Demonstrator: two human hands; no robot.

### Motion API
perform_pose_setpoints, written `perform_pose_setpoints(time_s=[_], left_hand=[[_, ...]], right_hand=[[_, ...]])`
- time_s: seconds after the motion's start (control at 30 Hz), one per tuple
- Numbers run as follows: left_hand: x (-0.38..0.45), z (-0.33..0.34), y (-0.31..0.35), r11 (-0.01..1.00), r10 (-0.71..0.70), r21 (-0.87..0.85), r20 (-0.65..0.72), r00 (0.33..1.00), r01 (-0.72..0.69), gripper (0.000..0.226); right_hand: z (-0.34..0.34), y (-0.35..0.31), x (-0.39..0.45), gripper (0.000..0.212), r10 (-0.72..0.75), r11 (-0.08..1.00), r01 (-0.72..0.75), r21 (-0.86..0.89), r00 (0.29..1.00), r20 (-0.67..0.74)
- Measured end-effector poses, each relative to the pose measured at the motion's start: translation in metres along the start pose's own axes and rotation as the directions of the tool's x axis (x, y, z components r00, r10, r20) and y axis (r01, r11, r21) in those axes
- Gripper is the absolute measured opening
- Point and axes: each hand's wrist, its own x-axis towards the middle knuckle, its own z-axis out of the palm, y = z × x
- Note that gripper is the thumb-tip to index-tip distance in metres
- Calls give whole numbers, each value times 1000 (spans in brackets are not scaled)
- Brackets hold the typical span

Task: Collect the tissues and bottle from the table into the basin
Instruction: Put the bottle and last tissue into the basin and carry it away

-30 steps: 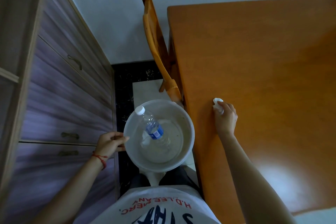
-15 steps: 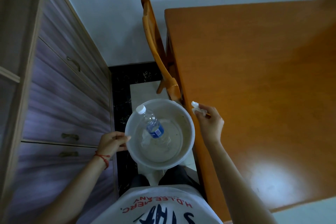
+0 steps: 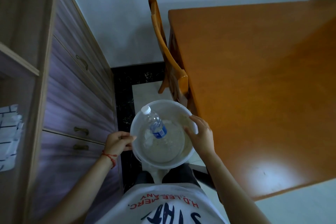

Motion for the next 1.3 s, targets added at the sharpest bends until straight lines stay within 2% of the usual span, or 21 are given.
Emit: perform_pose_setpoints(time_s=[0.1,0.3,0.47,0.6,0.73,0.93,1.0,1.1,1.3], left_hand=[[-6,-6,-3,1000,5,-1,21,1000,-5,9],[-21,-15,-10,1000,8,-5,81,997,-7,18],[-32,-22,-20,999,-11,33,108,994,8,26],[-45,-24,-32,999,-31,41,109,994,27,13],[-65,-20,-53,999,-31,44,31,999,30,22],[-111,-13,-95,995,3,102,-117,993,9,21],[-126,-13,-110,998,2,67,-135,991,7,13],[-145,-15,-131,1000,-25,3,-169,985,26,15],[-167,-25,-160,999,-7,43,-145,989,14,7]], right_hand=[[1,6,-16,39,46,999,-48,-25,997,-60],[6,17,-48,30,212,975,-210,68,977,-30],[7,20,-76,20,286,944,-272,188,957,-48],[6,26,-96,17,291,937,-274,216,956,-46],[5,39,-115,21,289,940,-287,186,957,17],[0,60,-143,25,256,948,-266,177,964,77],[-1,66,-154,25,249,948,-263,178,964,96],[0,73,-173,27,235,950,-256,181,963,130],[1,79,-215,26,241,955,-256,150,964,111]])
